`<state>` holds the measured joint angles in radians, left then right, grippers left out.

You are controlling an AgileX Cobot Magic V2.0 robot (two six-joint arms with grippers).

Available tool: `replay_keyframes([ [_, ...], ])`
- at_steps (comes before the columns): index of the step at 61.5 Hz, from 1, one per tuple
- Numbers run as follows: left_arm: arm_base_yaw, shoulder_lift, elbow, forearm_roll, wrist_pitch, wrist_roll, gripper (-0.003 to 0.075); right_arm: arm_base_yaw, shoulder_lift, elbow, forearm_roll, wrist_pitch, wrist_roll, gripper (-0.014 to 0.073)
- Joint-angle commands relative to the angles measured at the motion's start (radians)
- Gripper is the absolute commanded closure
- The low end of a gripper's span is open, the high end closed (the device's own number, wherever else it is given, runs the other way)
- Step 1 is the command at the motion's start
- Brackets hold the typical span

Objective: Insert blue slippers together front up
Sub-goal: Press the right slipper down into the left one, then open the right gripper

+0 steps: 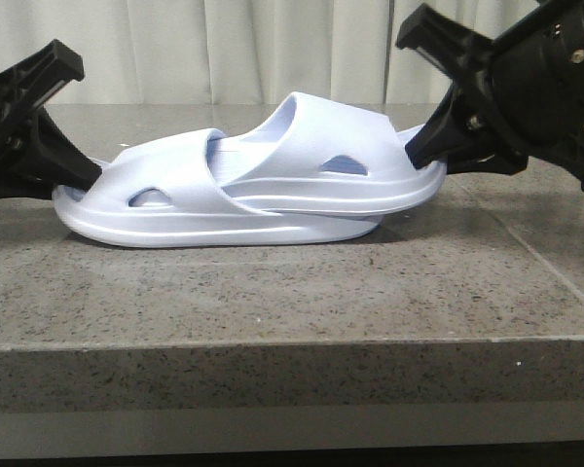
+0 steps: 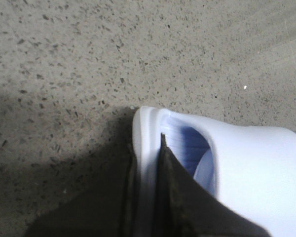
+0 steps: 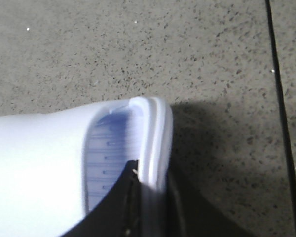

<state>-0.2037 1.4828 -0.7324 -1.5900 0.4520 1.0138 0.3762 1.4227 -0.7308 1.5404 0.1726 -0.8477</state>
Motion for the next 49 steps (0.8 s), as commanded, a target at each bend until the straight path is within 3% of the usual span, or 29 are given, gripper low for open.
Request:
replay_keyframes([
  [1,-0.012,-0.026,-0.025,-0.044,0.075,0.002,0.0741,0.044,-0.008,-0.021,0.013,0.197,-0.017,0.0701],
  [34,-0.012,-0.026,-0.025,-0.044,0.083,0.002,0.0741,0.027,-0.022,-0.021,-0.015,0.178,-0.017,0.0694],
  [42,-0.012,-0.026,-0.025,-0.044,0.087,0.002,0.0741,-0.027,-0.059,-0.021,-0.080,0.206,-0.017,0.0591],
  [49,-0.012,-0.026,-0.025,-0.044,0.093,0.002,0.0741,-0.113,-0.110,-0.021,-0.150,0.269,-0.017,0.0403],
])
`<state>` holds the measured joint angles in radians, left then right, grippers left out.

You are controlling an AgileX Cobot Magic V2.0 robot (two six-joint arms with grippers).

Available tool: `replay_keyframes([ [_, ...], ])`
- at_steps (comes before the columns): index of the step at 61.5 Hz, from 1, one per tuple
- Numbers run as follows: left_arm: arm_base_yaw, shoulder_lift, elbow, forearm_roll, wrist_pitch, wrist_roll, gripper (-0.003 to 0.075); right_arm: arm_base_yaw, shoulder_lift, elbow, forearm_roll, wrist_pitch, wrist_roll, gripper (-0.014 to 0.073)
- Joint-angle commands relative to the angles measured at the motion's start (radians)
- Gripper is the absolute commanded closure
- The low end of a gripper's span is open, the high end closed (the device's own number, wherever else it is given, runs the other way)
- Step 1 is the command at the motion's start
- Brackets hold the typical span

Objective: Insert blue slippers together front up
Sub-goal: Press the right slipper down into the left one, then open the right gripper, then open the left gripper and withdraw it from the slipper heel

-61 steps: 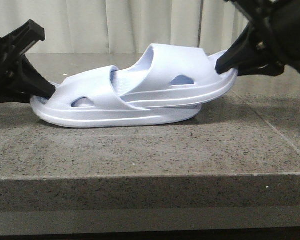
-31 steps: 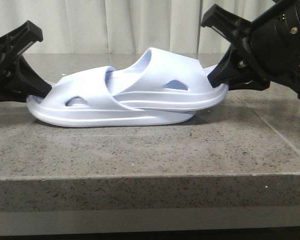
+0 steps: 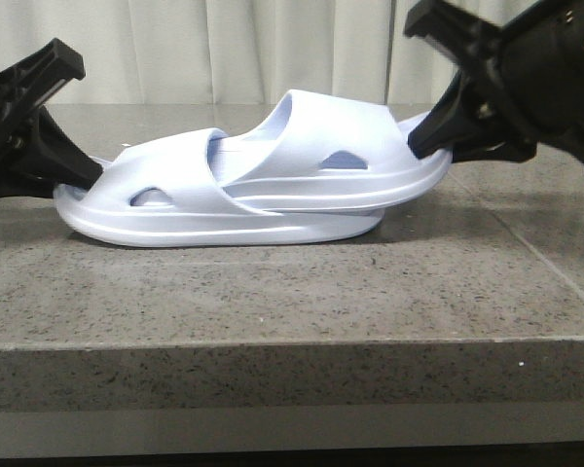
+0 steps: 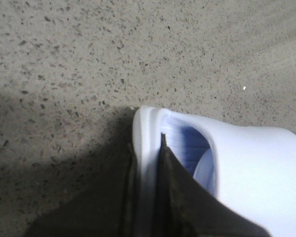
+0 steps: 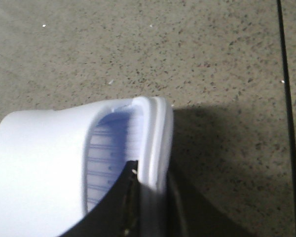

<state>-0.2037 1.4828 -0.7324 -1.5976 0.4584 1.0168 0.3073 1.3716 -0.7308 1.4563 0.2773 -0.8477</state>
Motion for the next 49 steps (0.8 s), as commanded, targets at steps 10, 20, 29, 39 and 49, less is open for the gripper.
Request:
replay_keyframes([
  [10,-0.012,-0.026,-0.025,-0.032,0.087,0.001,0.0741,-0.211,-0.148,-0.021,-0.126,0.292,-0.017,0.0225],
  [20,-0.012,-0.026,-0.025,-0.032,0.087,0.001,0.0741,-0.390,-0.243,-0.021,-0.192,0.391,-0.017,0.0218],
  [29,-0.012,-0.026,-0.025,-0.032,0.087,0.001,0.0741,-0.520,-0.305,-0.021,-0.265,0.445,-0.017,0.0218],
  [39,-0.012,-0.026,-0.025,-0.046,0.052,0.001,0.0741,-0.583,-0.323,-0.021,-0.280,0.498,-0.017,0.0218],
  [49,-0.012,-0.026,-0.025,-0.046,0.036,0.001,0.0741,-0.585,-0.323,-0.021,-0.292,0.505,-0.017,0.0218],
])
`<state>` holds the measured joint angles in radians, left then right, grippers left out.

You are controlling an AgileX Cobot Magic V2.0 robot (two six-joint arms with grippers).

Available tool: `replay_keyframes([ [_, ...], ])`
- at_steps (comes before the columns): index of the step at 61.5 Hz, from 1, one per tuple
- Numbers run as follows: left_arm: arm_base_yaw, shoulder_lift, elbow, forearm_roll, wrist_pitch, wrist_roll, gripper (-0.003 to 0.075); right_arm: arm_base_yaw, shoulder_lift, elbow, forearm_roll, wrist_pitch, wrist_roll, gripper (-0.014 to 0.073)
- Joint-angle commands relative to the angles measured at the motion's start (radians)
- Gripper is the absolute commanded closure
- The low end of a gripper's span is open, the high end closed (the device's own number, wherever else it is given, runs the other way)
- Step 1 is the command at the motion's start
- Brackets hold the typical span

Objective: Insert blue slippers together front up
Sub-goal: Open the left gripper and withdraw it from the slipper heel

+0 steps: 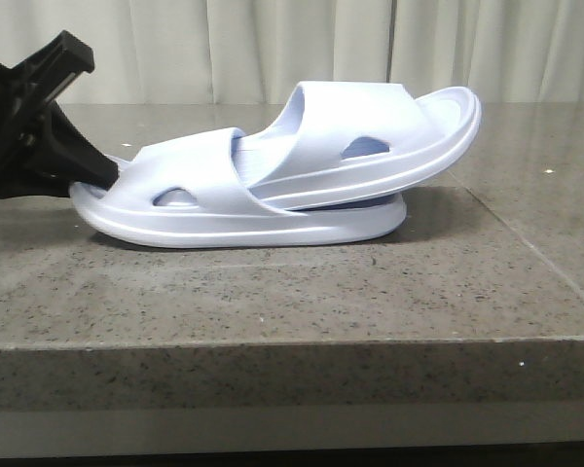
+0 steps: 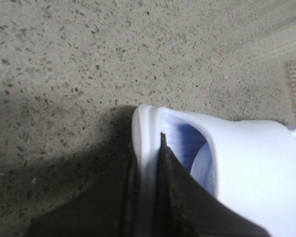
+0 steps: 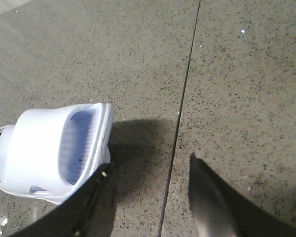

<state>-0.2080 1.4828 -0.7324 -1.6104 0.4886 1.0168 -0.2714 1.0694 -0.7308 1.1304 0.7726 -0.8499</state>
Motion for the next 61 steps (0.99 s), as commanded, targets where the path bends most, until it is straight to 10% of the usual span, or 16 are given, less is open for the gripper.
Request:
replay_keyframes([
  [1,-0.008,-0.026,-0.025,-0.033,0.008,0.001,0.0741,-0.007,-0.021,-0.021,0.034,0.009,-0.015,0.0218],
  [12,-0.008,-0.026,-0.025,-0.033,0.015,0.047,0.0694,-0.007,-0.021,-0.021,0.023,0.012,-0.015,0.0218],
  [26,-0.006,-0.029,-0.042,0.001,0.009,0.048,0.0281,-0.007,-0.021,-0.021,-0.003,0.040,-0.015,0.0218],
  [36,-0.006,-0.060,-0.080,0.105,-0.018,0.013,0.0259,-0.007,-0.021,-0.021,-0.050,0.079,0.002,0.0225],
  [47,-0.006,-0.156,-0.121,0.500,-0.074,-0.275,0.0259,0.024,-0.032,-0.059,-0.124,0.136,0.056,0.0232],
  [61,-0.006,-0.291,-0.200,1.268,0.094,-0.845,0.0259,0.167,-0.079,-0.204,-0.590,0.165,0.431,0.0246],
])
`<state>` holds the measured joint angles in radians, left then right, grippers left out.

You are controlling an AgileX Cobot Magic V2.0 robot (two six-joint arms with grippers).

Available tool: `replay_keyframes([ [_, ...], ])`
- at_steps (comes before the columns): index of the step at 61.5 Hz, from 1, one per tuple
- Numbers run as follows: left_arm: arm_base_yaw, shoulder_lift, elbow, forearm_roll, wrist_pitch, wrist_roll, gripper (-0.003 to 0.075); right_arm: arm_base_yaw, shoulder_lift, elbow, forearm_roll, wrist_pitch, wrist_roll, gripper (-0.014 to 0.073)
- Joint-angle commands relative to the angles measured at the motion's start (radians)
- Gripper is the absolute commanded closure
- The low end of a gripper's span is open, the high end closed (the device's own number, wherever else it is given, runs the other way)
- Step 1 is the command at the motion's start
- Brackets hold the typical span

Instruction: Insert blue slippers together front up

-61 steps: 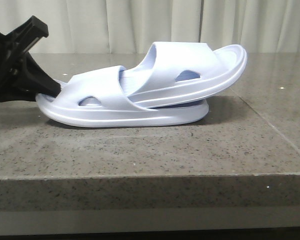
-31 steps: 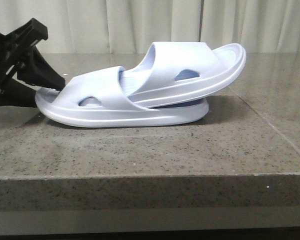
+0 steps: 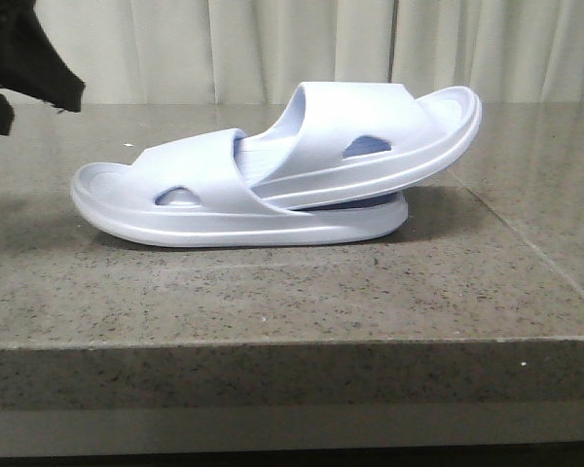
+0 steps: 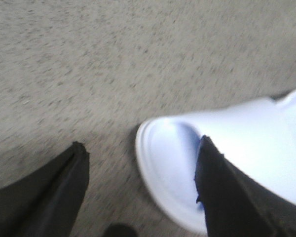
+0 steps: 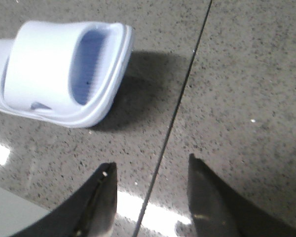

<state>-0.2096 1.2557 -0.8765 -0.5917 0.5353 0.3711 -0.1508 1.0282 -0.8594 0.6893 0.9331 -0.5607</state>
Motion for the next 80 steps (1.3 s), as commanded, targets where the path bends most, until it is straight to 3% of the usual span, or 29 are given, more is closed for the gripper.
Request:
replay_keyframes([
  [1,-0.004,-0.071,-0.061,0.287,0.070,-0.228,0.0259,0.056,-0.043,-0.083,-0.180,0.007,0.165,0.0251],
  [11,-0.004,-0.169,-0.081,0.608,0.211,-0.450,0.0260,0.133,-0.124,-0.105,-0.426,0.039,0.342,0.0287],
  [21,-0.004,-0.296,-0.081,0.768,0.345,-0.564,0.0260,0.143,-0.228,-0.098,-0.463,0.100,0.377,0.0287],
  [35,-0.004,-0.500,-0.020,0.776,0.364,-0.567,0.0260,0.143,-0.438,-0.033,-0.463,0.110,0.377,0.0287],
  [54,-0.004,-0.656,0.062,0.769,0.287,-0.567,0.0272,0.143,-0.588,0.010,-0.463,0.108,0.377,0.0288],
  [62,-0.004,-0.658,0.085,0.769,0.278,-0.567,0.0403,0.143,-0.593,0.010,-0.463,0.108,0.377,0.0389],
  [76,-0.004,-0.658,0.089,0.769,0.256,-0.567,0.0675,0.143,-0.593,0.010,-0.462,0.108,0.377,0.0706],
  [80,-0.004,-0.658,0.089,0.769,0.236,-0.567,0.0742,0.143,-0.593,0.011,-0.462,0.108,0.377,0.0706],
])
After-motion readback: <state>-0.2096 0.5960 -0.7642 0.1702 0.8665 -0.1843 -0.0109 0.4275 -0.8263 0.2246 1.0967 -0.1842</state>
